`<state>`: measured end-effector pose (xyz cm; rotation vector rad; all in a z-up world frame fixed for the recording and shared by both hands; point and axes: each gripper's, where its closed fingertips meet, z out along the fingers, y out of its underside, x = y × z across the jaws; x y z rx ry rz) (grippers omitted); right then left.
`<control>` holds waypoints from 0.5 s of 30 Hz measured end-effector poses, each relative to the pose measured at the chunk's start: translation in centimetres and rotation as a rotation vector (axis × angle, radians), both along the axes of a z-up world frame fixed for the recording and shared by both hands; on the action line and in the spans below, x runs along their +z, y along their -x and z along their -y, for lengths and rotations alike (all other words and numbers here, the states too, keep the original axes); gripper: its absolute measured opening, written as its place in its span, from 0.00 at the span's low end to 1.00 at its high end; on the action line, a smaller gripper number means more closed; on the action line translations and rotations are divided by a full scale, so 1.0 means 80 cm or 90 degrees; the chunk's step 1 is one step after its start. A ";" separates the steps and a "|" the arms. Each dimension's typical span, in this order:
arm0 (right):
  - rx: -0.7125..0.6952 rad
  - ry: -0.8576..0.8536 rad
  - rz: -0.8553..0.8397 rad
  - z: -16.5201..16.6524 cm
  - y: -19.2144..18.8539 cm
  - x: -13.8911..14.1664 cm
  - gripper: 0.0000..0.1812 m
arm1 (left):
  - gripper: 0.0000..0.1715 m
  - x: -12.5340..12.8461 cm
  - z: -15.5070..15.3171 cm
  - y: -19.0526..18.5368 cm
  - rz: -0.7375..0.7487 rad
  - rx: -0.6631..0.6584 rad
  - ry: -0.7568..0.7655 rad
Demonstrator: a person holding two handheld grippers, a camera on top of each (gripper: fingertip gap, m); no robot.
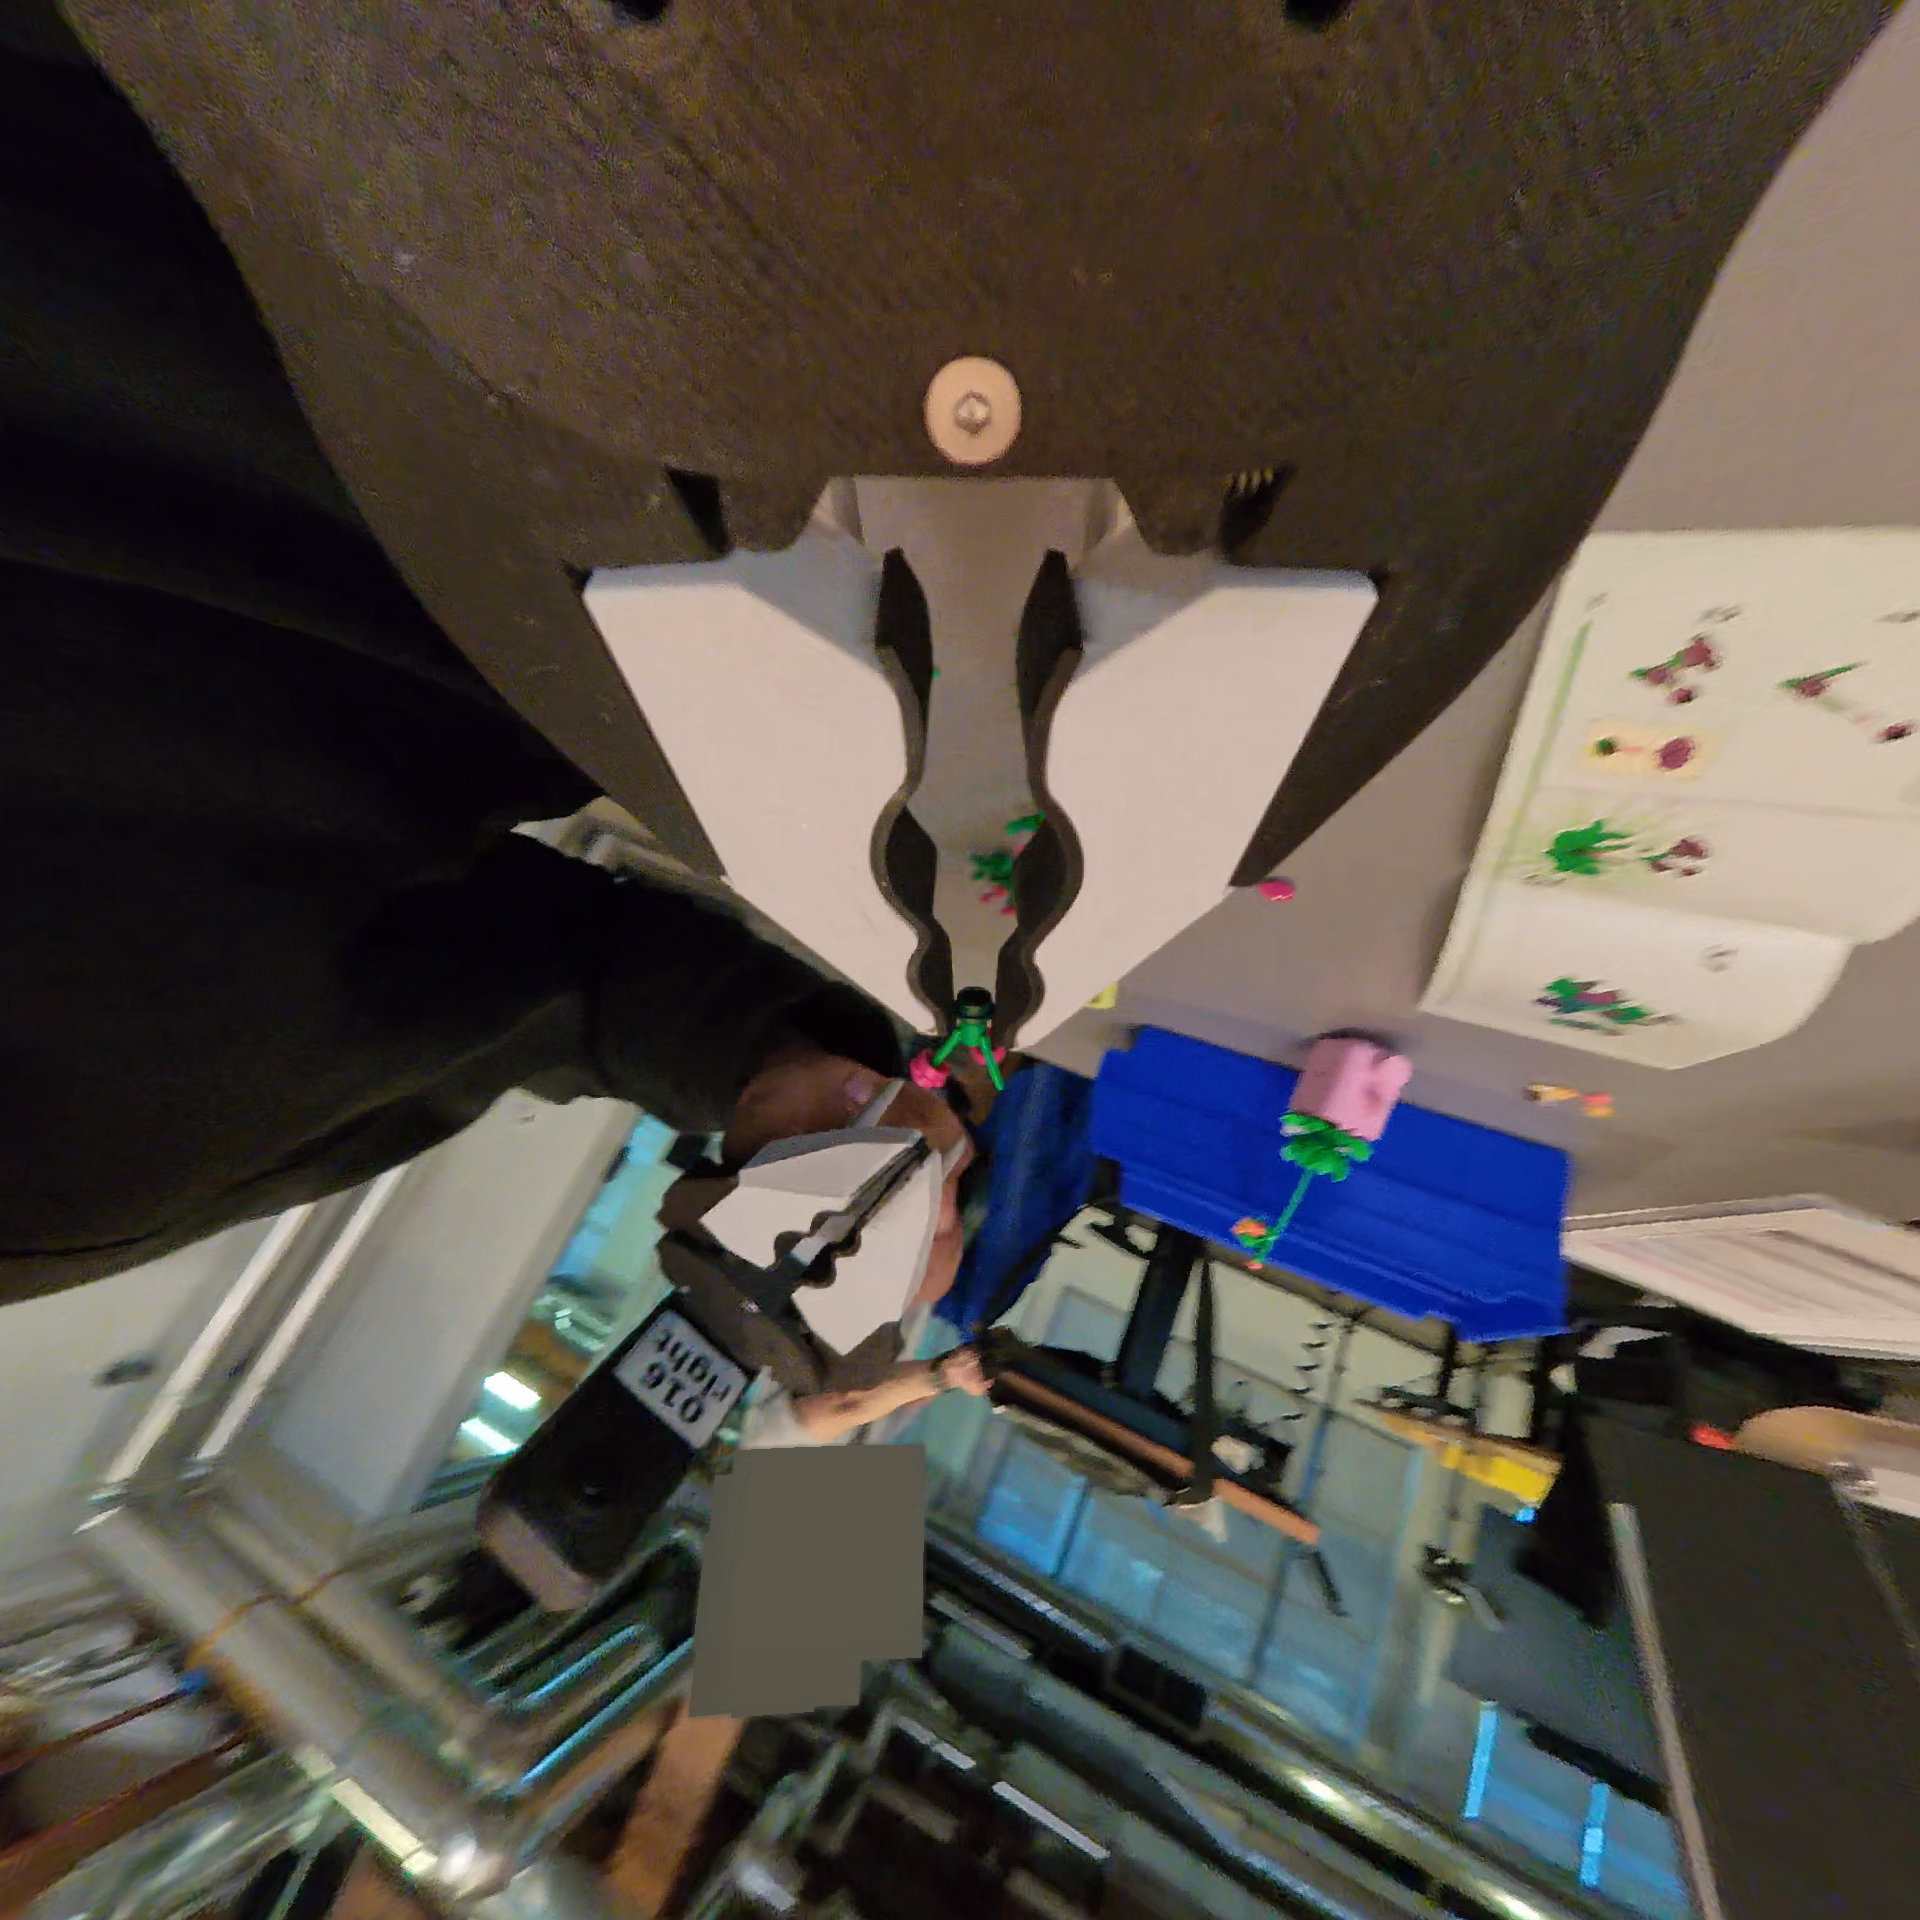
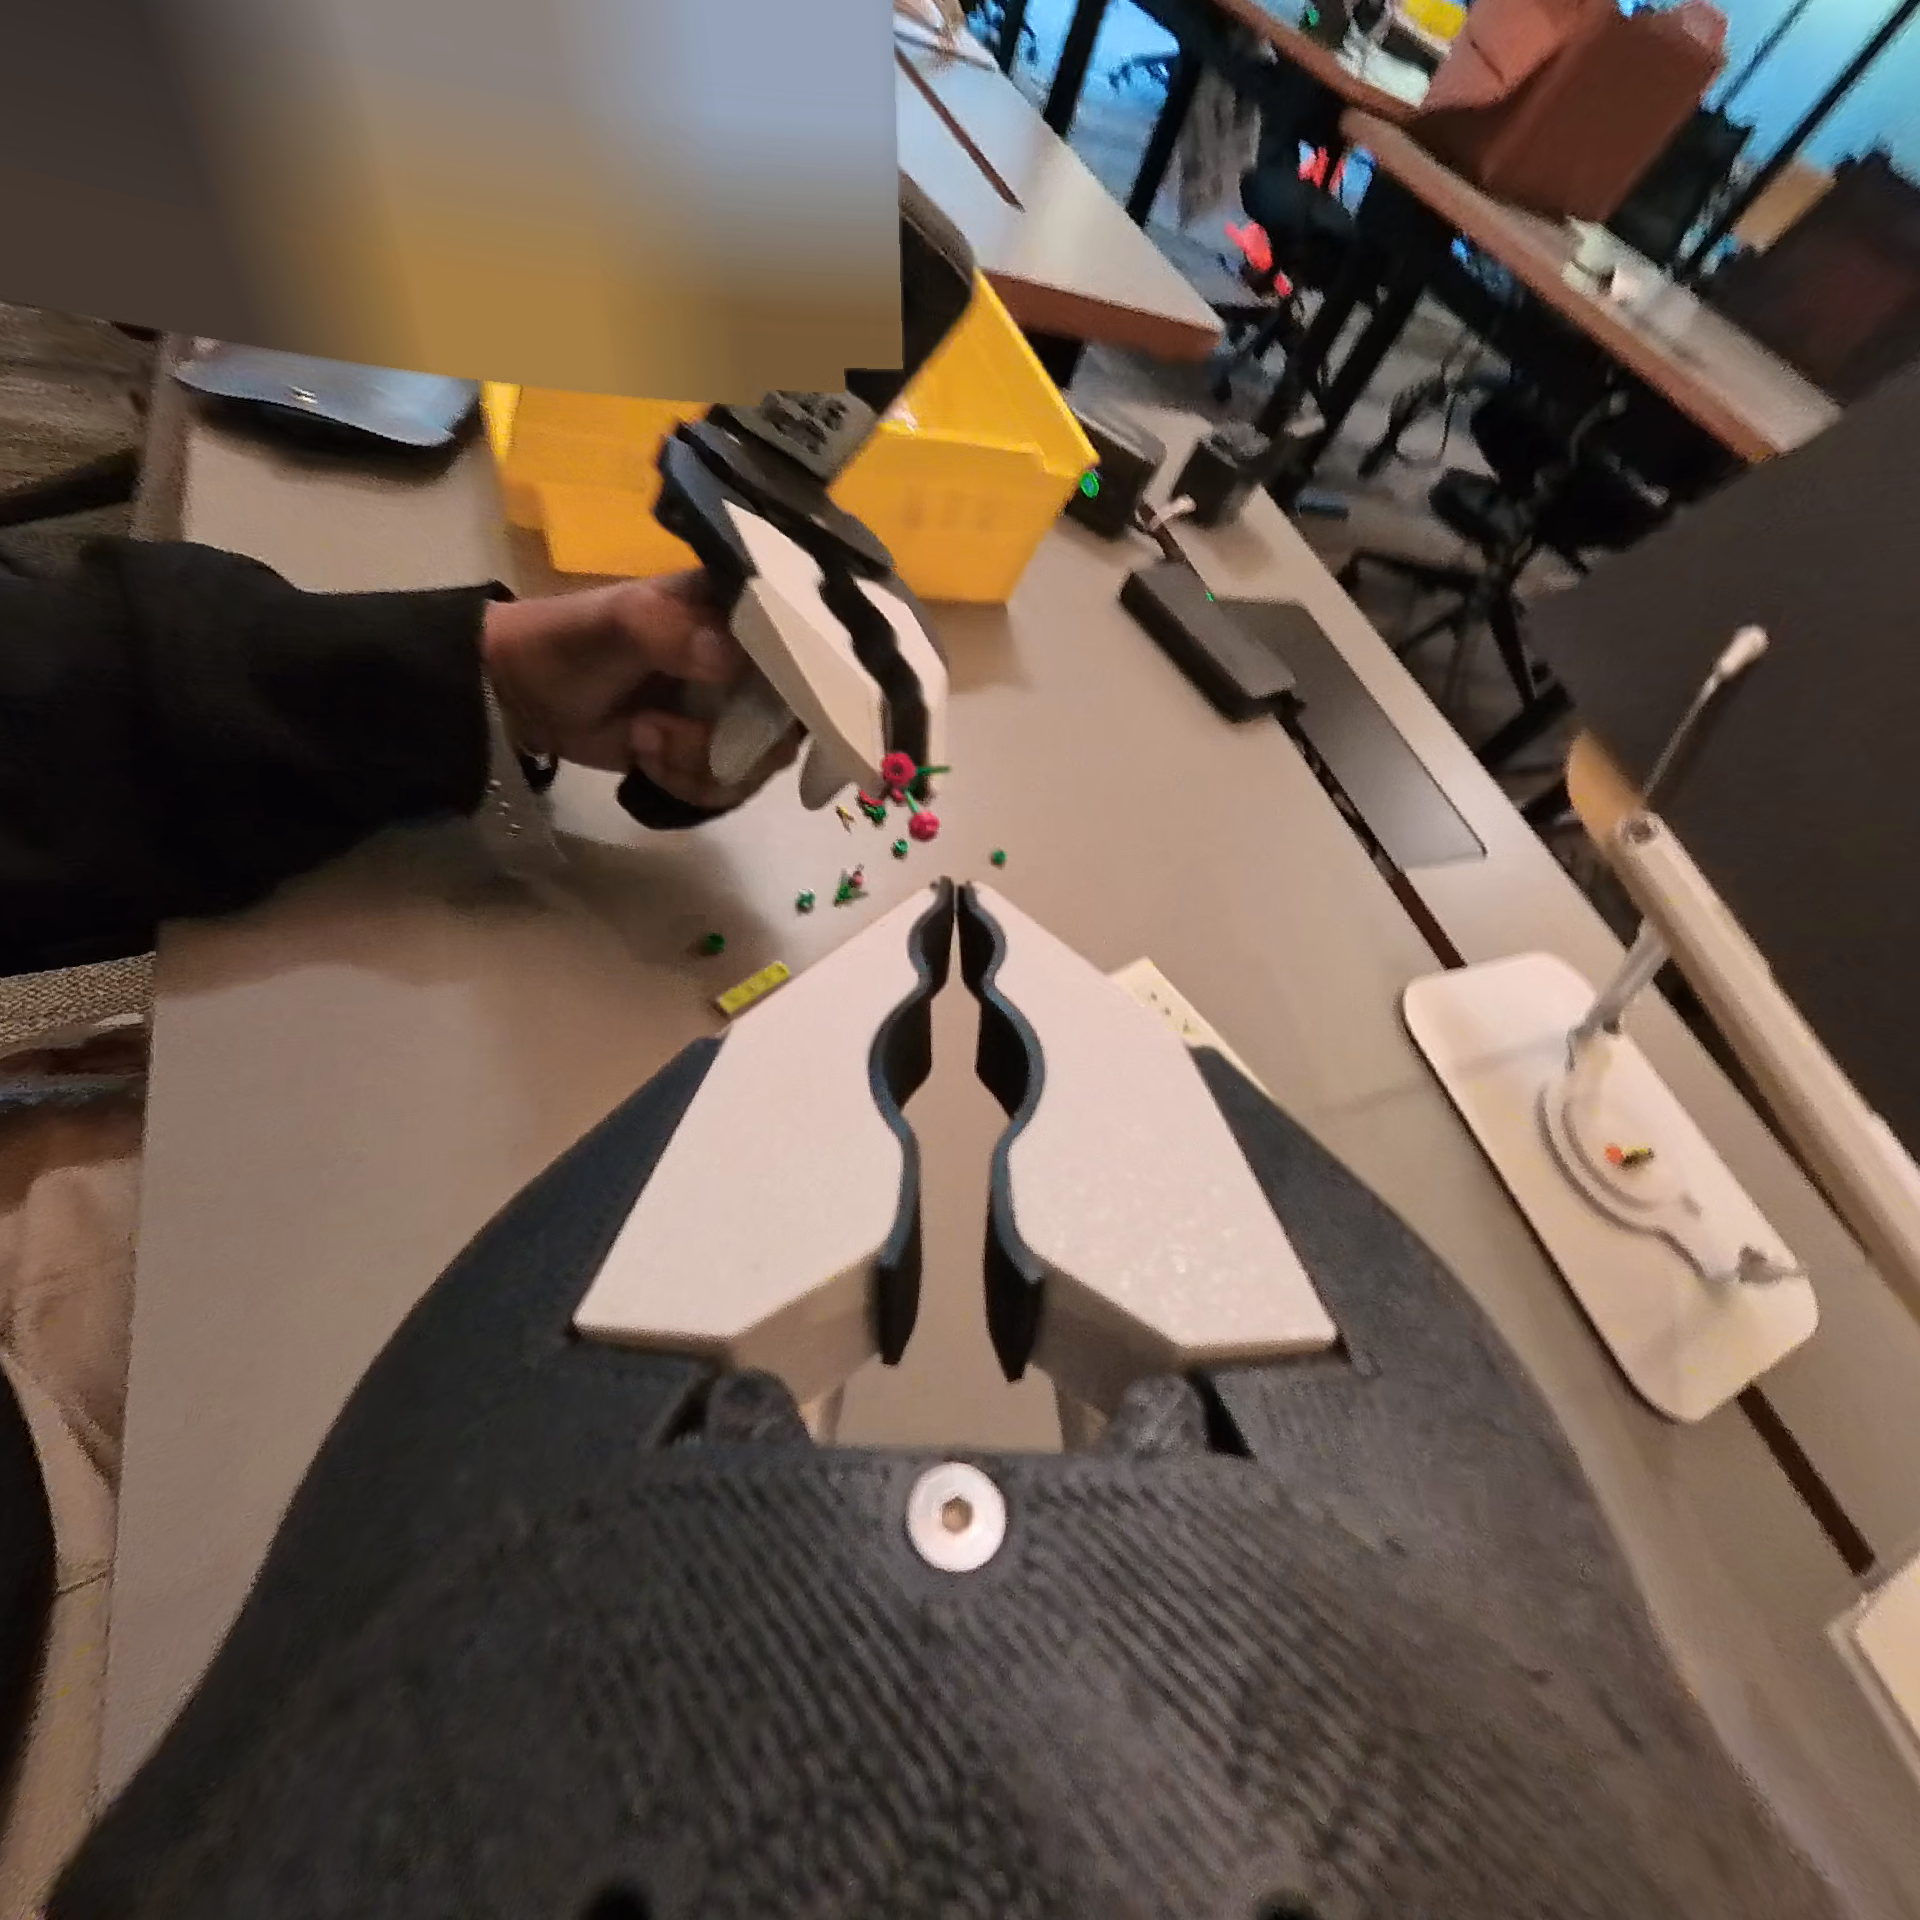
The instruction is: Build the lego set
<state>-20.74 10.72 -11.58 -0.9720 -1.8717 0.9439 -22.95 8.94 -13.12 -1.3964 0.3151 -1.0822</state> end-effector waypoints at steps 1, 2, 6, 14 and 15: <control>0.016 -0.006 -0.006 0.008 -0.001 0.004 0.00 | 0.02 0.004 0.004 -0.002 0.015 -0.019 -0.007; 0.031 -0.012 -0.008 0.017 -0.002 0.007 0.00 | 0.02 0.007 0.008 -0.003 0.028 -0.036 -0.013; 0.078 -0.045 0.003 0.041 0.000 0.005 0.03 | 0.02 0.020 0.025 -0.010 0.082 -0.114 -0.031; 0.105 -0.091 0.001 0.058 0.012 0.001 0.05 | 0.02 0.015 0.027 -0.025 0.088 -0.172 -0.002; 0.105 -0.097 0.004 0.058 0.013 -0.001 0.05 | 0.02 0.015 0.027 -0.026 0.089 -0.175 -0.002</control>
